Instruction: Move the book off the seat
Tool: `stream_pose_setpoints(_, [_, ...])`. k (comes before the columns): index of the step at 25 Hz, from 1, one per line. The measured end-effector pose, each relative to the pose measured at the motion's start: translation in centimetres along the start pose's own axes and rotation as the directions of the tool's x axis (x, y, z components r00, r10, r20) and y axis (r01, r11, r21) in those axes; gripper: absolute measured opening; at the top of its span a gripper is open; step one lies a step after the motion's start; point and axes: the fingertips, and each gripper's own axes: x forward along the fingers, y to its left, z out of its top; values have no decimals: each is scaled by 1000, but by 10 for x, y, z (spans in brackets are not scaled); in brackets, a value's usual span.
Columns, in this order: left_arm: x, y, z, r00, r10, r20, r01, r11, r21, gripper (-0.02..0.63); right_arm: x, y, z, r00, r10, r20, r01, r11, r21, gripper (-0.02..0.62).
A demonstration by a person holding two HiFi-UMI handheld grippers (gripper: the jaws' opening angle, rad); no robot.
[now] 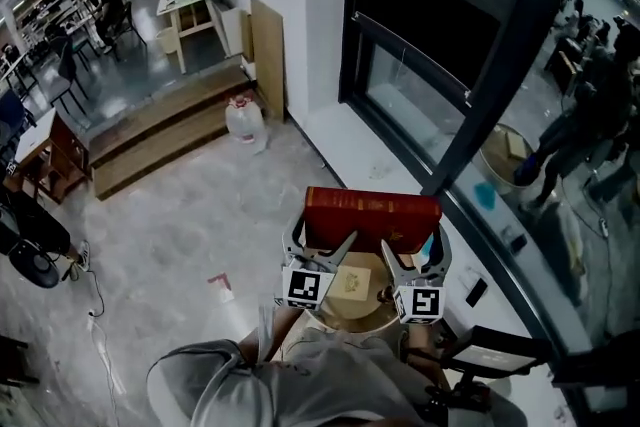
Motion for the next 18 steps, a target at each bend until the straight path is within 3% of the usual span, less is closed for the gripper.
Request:
stream_pose_setpoints(5, [13, 25, 14, 997, 0, 79, 1, 1000, -13, 475, 24, 10, 12, 999, 31, 16, -31, 998, -49, 492])
stream_pose_setpoints(9, [19, 29, 9, 998, 24, 50, -20, 997, -72, 474, 33, 5, 16, 998, 58, 7, -58, 996, -61, 492])
stream_pose_setpoints(18, [31, 22, 25, 995, 21, 94, -18, 999, -33, 474, 39, -12, 29, 996, 22, 86, -16, 997, -70, 492])
